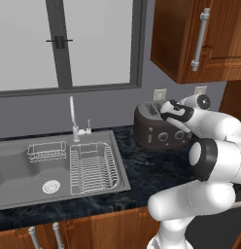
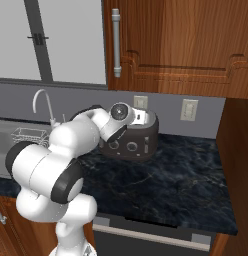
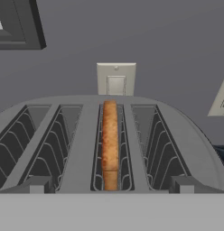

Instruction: Start the toaster. Once the lever pops up, take the bread to the plate on the dining counter.

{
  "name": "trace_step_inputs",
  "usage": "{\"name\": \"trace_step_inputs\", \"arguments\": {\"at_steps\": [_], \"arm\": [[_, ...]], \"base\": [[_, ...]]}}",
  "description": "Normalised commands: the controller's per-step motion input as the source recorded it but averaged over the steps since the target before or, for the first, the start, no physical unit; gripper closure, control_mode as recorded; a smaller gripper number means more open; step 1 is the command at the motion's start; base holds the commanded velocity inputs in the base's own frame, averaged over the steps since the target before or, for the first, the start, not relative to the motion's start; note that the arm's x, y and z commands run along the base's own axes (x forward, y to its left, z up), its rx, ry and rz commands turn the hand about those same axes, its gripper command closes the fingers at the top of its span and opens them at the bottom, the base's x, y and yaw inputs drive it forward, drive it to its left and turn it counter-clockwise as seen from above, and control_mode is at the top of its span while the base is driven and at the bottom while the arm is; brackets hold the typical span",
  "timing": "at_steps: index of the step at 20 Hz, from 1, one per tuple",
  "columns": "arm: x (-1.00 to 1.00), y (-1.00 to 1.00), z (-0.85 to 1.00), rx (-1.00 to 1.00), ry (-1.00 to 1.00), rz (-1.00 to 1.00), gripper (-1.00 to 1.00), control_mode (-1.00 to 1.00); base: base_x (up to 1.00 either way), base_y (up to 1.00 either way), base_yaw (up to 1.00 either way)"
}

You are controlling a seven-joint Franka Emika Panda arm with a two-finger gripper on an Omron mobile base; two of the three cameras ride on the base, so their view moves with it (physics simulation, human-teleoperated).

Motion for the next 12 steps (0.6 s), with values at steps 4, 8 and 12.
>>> {"name": "trace_step_inputs", "arguments": {"at_steps": [4, 8, 12], "arm": [[0.00, 0.00, 0.00, 0.00, 0.00, 0.00, -1.00, -1.00], [0.00, 0.00, 0.00, 0.00, 0.00, 0.00, -1.00, -1.00], [0.00, 0.00, 0.00, 0.00, 0.00, 0.00, -1.00, -1.00]], "base": [[0.00, 0.00, 0.00], [0.00, 0.00, 0.00], [0.00, 0.00, 0.00]]}}
